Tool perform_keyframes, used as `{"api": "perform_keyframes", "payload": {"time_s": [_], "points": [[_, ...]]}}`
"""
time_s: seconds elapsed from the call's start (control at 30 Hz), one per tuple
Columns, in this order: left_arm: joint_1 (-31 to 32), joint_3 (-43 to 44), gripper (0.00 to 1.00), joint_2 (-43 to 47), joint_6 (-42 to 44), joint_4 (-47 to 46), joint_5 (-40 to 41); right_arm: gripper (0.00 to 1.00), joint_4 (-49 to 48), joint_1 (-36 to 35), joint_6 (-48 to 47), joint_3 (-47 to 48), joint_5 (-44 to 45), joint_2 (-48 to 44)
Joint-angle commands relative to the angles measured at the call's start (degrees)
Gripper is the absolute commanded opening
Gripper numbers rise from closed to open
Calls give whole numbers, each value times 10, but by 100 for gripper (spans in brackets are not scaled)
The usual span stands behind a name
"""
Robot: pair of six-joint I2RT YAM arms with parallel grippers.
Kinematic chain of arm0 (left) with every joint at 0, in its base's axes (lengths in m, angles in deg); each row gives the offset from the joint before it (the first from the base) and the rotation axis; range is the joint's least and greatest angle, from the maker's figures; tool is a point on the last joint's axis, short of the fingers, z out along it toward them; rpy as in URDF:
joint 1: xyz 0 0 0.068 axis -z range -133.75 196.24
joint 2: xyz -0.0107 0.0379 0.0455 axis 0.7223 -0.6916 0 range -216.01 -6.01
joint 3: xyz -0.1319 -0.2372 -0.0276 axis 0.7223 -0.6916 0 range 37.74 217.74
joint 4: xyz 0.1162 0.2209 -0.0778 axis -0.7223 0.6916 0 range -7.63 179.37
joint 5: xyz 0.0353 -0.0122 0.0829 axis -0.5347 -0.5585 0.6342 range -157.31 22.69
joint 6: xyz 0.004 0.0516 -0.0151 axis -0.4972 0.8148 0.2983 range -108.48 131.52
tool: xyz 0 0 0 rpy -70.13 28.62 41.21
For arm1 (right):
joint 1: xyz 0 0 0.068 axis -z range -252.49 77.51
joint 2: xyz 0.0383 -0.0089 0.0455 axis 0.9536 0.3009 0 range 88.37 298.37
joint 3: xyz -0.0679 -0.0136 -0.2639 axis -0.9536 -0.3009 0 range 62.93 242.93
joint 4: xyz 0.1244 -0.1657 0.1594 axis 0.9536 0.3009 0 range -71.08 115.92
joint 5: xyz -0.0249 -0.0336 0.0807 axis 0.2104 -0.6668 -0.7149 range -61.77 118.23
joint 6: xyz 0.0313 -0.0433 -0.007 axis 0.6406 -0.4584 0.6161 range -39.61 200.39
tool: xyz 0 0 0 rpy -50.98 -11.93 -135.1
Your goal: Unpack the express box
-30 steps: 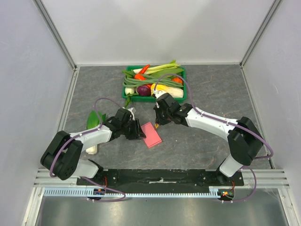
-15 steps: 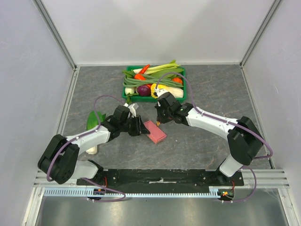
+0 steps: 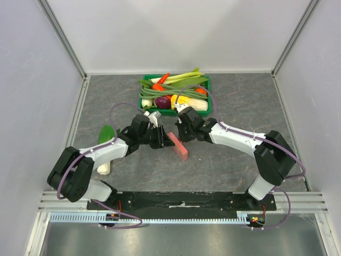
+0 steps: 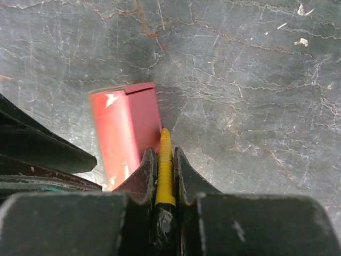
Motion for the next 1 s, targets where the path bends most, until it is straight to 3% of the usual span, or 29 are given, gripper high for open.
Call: {"api": "perform_keyframes", "payload": {"time_s": [0.0,0.33,0.53,0.63,0.8,0.97], "points": [[2,33,36,-24,3,-2,-2,0,21,-5,-7,-13,-29,16],[2,68,37,0,36,46,22,0,29,-5,-4,16,-1,8],[1,82,42,67,84,129,114,0,58,-5,-4,45,42,-25],[-2,93,51,84,103,154,169,0,74,-5,0,48,84,-54],[-6,132,62,56,128,165,204,0,89,1,24,10,130,-97],[-6,172,61,-17,128,192,175,0,83,3,15,-29,88,-101]]}}
